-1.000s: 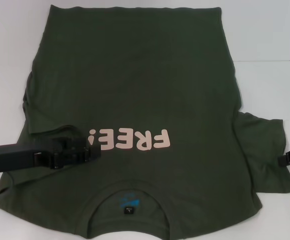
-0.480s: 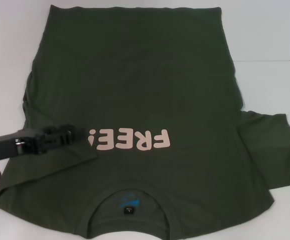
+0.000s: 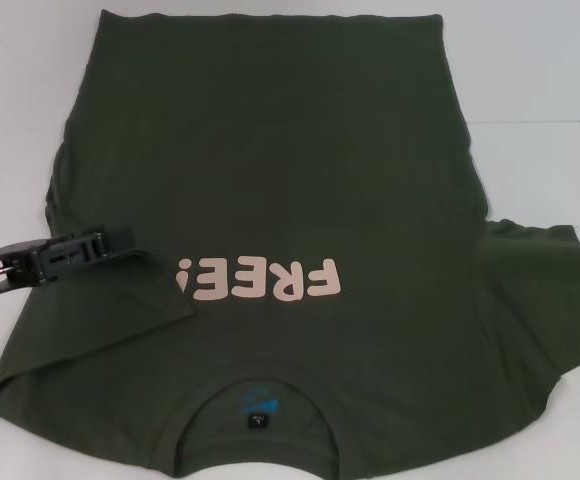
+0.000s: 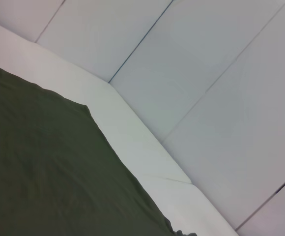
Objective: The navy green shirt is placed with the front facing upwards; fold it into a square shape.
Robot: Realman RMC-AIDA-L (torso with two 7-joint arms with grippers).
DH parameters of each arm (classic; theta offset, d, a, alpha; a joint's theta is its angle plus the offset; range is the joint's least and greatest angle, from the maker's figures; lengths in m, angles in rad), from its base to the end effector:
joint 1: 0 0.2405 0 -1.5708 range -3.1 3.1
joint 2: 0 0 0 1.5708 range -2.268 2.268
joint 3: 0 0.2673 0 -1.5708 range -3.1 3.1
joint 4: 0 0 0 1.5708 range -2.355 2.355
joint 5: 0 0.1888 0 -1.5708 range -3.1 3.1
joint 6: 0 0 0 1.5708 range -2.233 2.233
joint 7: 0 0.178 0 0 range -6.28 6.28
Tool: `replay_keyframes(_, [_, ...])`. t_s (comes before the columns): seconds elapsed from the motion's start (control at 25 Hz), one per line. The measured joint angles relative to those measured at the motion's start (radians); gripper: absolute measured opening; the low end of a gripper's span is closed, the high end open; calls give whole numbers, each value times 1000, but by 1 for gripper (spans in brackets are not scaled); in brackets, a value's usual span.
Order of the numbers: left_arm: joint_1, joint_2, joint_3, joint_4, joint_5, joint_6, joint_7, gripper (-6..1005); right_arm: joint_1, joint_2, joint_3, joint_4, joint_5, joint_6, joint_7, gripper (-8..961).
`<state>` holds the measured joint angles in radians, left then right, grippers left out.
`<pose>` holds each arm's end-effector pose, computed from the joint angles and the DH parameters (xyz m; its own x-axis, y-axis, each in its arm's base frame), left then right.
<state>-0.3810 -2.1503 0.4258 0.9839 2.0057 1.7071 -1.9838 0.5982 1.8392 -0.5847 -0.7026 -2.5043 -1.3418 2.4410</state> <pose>-0.2684 0.3071 0.0281 0.3494 0.6335 0.6904 0.8529 -0.5201 0.0456 0.3578 0.3758 0.0781 0.1744 -0.8878 -0.4259 -0.9507 -0.0391 -0.3077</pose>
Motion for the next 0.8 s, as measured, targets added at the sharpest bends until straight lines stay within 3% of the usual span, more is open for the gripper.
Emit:
replay_keyframes(0.16, [1,0,-6,-1,-5,5,0,706,21,-1,16,6,5,-23,0,3])
replay_keyframes(0.36, [0,0,-17,-1,-24,9,-2,706,62,14,17,12,25,-140,0,3])
replay_keyframes(0.56, [-1,2,-21,-2,-47,10,-3,706,94,20,10,4,152,-262,0,3])
replay_keyframes(0.8, [-1,5,-31,-2,-68,2,-4,706,148,54,-16,21,162,-211,-4,3])
